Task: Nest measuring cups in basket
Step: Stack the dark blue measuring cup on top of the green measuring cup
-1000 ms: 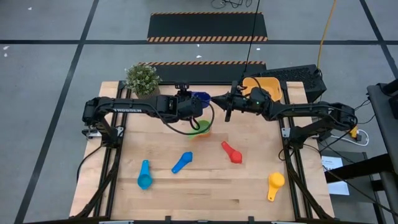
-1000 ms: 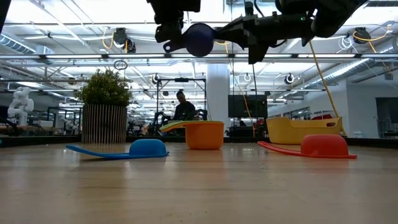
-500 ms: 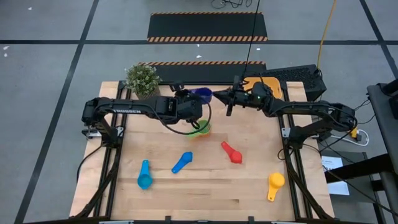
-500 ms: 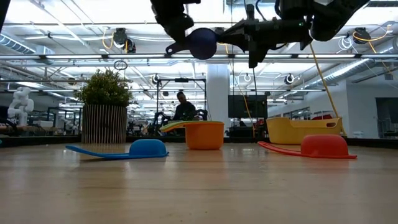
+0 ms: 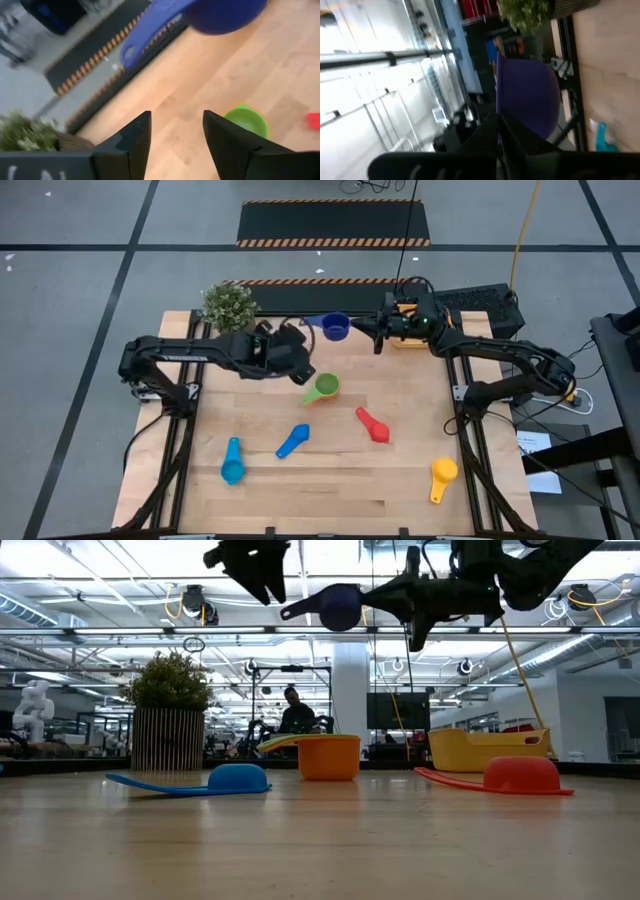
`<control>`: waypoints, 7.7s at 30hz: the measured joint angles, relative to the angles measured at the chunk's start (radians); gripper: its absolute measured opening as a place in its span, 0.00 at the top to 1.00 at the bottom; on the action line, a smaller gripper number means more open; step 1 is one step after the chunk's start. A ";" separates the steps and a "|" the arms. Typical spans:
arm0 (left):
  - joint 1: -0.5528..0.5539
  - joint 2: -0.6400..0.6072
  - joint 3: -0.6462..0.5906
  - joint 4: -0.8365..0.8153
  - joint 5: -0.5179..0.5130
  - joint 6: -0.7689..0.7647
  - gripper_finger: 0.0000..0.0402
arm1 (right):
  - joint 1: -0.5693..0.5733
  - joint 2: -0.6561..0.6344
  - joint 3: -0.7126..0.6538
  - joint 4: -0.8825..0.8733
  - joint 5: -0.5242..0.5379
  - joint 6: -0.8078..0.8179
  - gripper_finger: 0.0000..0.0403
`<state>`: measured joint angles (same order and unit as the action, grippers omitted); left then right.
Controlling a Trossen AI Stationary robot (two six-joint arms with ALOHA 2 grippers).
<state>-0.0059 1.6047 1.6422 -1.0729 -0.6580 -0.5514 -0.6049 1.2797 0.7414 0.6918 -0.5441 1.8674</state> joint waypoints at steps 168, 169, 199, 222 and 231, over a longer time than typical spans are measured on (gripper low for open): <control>-0.341 0.294 -0.868 1.972 -0.547 -0.914 0.98 | -0.133 -0.163 -0.137 0.343 -0.416 -0.141 0.47; -0.341 0.294 -0.868 1.960 -0.547 -0.927 0.99 | -0.133 -0.163 -0.144 0.343 -0.406 -0.140 0.47; -0.296 0.294 -0.868 1.755 -0.355 -1.050 0.52 | -0.133 -0.163 -0.165 0.335 -0.377 -0.152 0.47; -0.110 -0.150 -0.868 1.132 0.020 -0.516 0.20 | -0.133 -0.161 -0.165 0.287 -0.330 -0.213 0.47; -0.092 -0.114 -0.868 1.073 0.174 -0.368 0.02 | -0.133 -0.162 -0.165 0.272 -0.215 -0.211 0.47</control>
<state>-0.0984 1.4904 0.7742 -0.0003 -0.4839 -0.9190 -0.7376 1.1175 0.5766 0.9636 -0.7593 1.6562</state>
